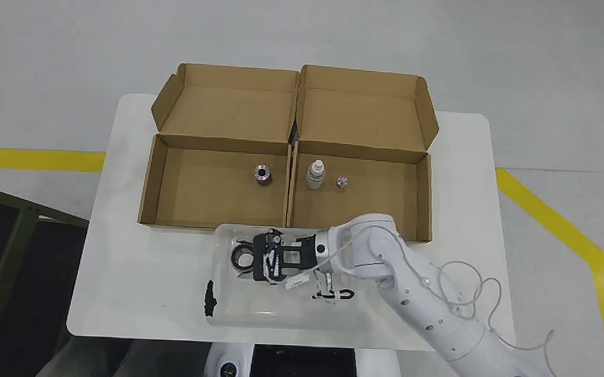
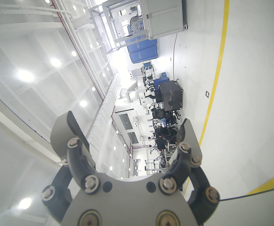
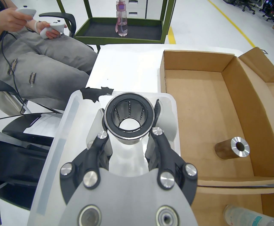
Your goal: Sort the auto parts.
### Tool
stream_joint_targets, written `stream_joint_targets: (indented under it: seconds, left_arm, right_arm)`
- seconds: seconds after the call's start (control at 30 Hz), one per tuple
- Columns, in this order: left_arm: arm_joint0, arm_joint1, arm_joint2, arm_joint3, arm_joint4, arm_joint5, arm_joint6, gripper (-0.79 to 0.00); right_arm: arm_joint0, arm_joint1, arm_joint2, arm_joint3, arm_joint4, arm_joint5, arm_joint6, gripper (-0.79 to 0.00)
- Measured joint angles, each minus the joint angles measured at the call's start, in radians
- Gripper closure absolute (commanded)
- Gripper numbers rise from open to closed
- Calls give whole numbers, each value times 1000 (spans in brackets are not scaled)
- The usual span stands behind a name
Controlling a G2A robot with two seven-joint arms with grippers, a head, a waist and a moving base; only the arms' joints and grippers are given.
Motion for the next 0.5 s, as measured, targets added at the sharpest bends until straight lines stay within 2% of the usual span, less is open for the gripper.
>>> stream_joint_targets:
  seconds: [0.5]
  left_arm:
    - [0,0,0,0,0,0,0,-785]
  right_arm:
    - [71,-7,35,43,117,39,-20,0]
